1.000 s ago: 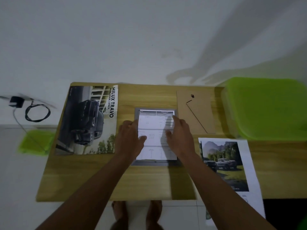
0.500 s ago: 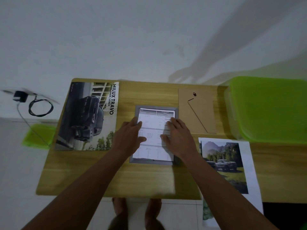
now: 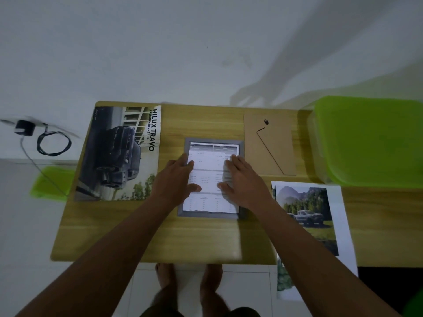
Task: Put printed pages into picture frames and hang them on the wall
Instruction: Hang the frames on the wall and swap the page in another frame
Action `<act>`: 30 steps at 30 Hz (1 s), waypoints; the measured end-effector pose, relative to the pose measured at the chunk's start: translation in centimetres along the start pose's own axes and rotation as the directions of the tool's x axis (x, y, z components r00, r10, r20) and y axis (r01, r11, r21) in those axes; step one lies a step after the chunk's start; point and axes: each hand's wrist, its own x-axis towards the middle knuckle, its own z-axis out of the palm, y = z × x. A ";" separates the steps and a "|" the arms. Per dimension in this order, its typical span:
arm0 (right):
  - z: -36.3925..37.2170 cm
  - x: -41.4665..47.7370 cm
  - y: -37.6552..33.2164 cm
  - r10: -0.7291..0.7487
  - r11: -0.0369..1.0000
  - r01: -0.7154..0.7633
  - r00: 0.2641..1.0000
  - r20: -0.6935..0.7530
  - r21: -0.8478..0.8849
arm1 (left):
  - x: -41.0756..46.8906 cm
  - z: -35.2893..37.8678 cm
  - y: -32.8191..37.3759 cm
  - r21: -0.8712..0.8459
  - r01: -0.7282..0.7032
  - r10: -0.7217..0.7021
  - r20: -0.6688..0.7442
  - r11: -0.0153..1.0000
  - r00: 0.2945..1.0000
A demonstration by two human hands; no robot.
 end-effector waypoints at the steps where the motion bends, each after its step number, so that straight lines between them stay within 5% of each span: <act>1: 0.0 0.0 0.0 0.008 1.000 -0.008 1.000 0.007 0.009 | 0.0 0.0 0.0 0.003 -0.002 0.002 0.003 1.000 1.000; 26: -0.7 0.0 -0.2 -0.016 1.000 0.016 1.000 0.007 -0.005 | -0.1 -0.7 -0.3 0.051 -0.046 0.043 0.058 0.998 0.997; 30: -1.4 0.3 0.7 0.041 0.999 -0.037 0.993 -0.109 0.040 | -0.5 -0.4 -0.7 -0.023 -0.015 0.015 0.001 1.000 1.000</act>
